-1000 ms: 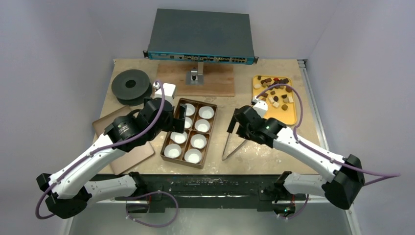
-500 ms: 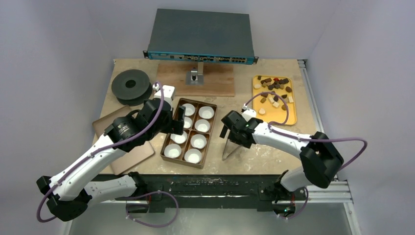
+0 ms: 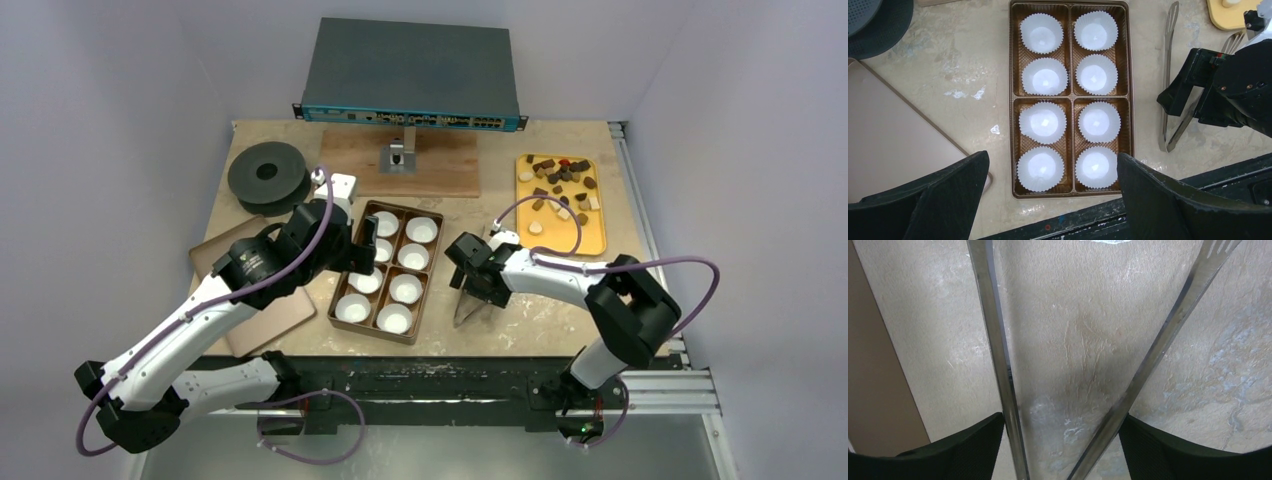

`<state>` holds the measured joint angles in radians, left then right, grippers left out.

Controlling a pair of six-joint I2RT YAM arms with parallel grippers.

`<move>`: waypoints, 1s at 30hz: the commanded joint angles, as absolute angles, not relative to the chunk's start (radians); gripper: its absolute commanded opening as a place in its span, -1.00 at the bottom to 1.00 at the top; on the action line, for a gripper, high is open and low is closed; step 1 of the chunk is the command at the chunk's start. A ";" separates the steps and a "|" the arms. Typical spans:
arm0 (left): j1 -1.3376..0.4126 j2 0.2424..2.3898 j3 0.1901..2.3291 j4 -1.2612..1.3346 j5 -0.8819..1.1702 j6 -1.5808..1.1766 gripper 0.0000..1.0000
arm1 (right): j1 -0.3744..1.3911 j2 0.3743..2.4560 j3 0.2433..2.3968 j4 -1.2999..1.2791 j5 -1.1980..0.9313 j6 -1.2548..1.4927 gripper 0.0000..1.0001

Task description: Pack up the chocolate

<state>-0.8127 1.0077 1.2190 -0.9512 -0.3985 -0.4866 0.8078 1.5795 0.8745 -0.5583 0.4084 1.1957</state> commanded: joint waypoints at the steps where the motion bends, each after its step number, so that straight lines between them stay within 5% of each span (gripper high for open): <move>1: -0.806 1.002 1.215 -0.927 -0.387 -0.481 1.00 | 0.813 1.604 0.846 -0.542 0.441 1.209 0.60; 4: -0.806 1.009 1.213 -0.928 -0.379 -0.488 1.00 | 0.816 1.577 0.809 -0.539 0.452 1.205 0.36; 18: -0.806 1.015 1.209 -0.931 -0.340 -0.500 1.00 | 0.921 1.318 0.630 -0.387 0.466 0.884 0.23; 22: -0.806 1.008 1.202 -0.932 -0.339 -0.512 1.00 | 1.022 1.387 0.716 -0.473 0.542 0.903 0.26; 30: -0.806 0.984 1.188 -0.937 -0.345 -0.518 1.00 | 1.034 1.457 0.768 -0.476 0.549 0.866 0.62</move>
